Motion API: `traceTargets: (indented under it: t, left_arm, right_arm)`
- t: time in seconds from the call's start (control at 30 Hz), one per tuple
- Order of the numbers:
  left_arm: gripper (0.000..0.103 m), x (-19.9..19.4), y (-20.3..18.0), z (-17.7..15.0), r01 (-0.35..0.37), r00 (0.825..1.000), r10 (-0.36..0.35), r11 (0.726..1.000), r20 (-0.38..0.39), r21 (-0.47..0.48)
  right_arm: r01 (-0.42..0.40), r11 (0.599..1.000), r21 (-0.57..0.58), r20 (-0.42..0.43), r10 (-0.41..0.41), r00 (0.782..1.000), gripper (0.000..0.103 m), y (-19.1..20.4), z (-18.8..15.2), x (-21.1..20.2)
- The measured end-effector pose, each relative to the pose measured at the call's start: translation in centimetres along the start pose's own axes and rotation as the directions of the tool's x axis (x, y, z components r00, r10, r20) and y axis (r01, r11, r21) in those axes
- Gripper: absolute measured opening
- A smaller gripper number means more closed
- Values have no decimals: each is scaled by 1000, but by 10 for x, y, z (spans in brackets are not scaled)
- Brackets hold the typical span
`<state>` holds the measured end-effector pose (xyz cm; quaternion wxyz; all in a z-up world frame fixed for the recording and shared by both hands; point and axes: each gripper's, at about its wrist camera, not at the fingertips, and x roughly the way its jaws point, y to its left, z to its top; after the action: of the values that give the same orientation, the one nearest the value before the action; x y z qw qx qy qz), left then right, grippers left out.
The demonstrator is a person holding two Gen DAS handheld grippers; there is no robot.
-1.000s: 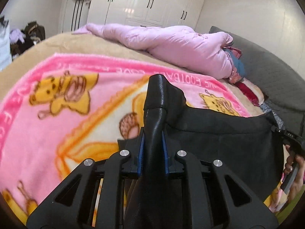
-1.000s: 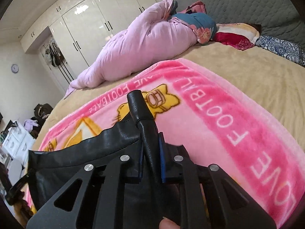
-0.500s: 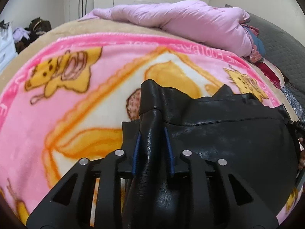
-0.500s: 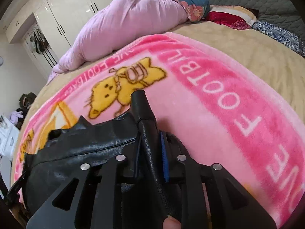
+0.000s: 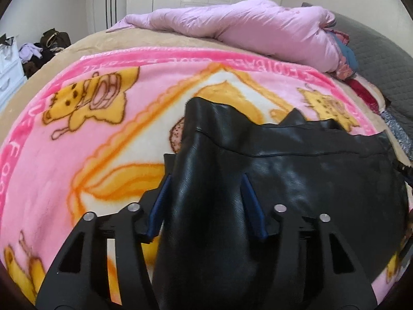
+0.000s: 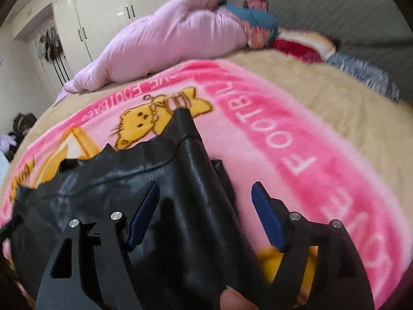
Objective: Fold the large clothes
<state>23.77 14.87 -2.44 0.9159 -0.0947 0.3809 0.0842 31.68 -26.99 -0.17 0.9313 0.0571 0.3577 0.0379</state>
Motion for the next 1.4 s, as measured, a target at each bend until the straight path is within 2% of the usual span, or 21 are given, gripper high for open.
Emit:
traceTargets:
  t: [0.07,0.13,0.27,0.43,0.6,0.97,1.4]
  left_arm:
    - [54,-10,-3,-3,-3,1000,3,1000,9,7]
    - [63,-18,-4,-5,11,1000,-11,1000,17,3]
    - [72,-39,-7,-13,22,999,-22,1000,42,11]
    - [86,-66,-6,-21,10,997,-12,1000,82,29]
    - [93,-91,1,-28,20,993,-21,1000,113,16]
    - [93,-116,11,-53,29,993,-30,1000,118,12]
    - [93,-135,38,-72,-1,991,1,1000,134,-6]
  right_arm:
    - [8,1000,-9,36,-8,999,73,1,-2,-16]
    - [-22,1000,2,88,21,996,73,3,-5,-37]
    - [-82,996,-26,153,85,985,74,14,-22,-72]
    - [-115,988,-104,193,133,972,74,41,-42,-103]
    - [-161,975,-152,194,189,963,75,67,-57,-120]
    - [-220,931,-291,164,275,947,75,121,-82,-139]
    - [-296,862,-411,99,365,926,75,181,-117,-152]
